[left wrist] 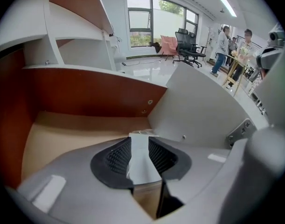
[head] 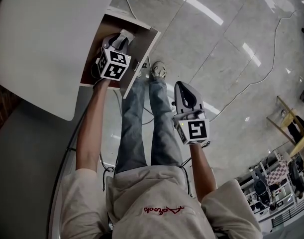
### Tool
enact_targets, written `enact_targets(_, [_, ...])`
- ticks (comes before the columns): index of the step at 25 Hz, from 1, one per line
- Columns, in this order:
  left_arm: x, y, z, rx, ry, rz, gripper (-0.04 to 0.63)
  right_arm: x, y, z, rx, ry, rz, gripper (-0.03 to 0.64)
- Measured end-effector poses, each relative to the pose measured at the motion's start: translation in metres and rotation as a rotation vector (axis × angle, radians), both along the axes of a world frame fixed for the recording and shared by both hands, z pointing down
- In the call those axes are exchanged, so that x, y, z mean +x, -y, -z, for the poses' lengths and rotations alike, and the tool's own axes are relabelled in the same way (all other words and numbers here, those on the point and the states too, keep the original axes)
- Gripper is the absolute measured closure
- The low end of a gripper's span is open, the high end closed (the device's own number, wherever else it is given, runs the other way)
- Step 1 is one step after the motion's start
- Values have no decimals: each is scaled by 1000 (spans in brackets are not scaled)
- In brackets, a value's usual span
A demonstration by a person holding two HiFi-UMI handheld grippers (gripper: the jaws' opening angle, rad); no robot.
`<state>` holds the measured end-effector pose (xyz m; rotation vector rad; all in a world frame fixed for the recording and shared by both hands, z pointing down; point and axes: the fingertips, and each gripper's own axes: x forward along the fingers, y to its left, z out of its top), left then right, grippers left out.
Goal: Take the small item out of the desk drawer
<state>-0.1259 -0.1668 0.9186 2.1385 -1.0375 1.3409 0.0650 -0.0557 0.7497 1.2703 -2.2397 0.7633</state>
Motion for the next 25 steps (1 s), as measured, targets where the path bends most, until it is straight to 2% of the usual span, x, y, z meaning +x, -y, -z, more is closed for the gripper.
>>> enact_targets(10, [-2, 7, -16, -14, 54, -18, 480, 4, 1, -1, -6, 1, -3, 604])
enact_targets(15, [-5, 9, -18, -14, 68, -7, 543, 5, -1, -2, -12, 0, -4, 604])
enact_targets(21, [-3, 9, -21, -18, 66, -13, 583, 8, 0, -2, -10, -3, -6, 604])
enact_targets(25, [-2, 8, -21, -15, 58, -17, 586, 8, 1, -2, -9, 0, -12, 604])
